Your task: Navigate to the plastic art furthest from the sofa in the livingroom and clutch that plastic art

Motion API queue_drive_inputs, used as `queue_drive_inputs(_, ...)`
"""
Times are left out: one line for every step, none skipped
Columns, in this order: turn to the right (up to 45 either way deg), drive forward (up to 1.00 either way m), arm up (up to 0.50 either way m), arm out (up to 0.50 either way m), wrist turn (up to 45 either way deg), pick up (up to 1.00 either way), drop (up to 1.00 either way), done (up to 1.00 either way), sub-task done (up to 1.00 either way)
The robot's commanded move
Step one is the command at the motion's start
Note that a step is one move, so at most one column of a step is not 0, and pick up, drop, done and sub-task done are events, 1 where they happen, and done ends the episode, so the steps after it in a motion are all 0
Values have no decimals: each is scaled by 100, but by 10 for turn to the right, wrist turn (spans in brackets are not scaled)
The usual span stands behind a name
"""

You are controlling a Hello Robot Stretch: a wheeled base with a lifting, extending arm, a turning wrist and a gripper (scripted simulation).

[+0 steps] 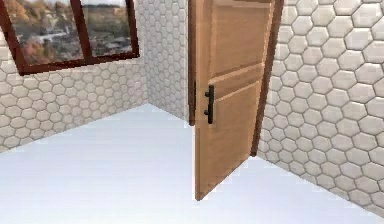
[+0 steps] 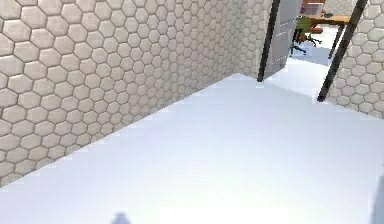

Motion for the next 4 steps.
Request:
queue_drive_inputs(-450, 0, 0, 0, 0, 0, 0, 0, 0)
queue_drive_inputs(-420, 0, 0, 0, 0, 0, 0, 0, 0)
queue_drive_inputs(0, 15, 0, 0, 0, 0, 0, 0, 0)
queue_drive_inputs(-120, 0, 0, 0, 0, 0, 0, 0, 0)
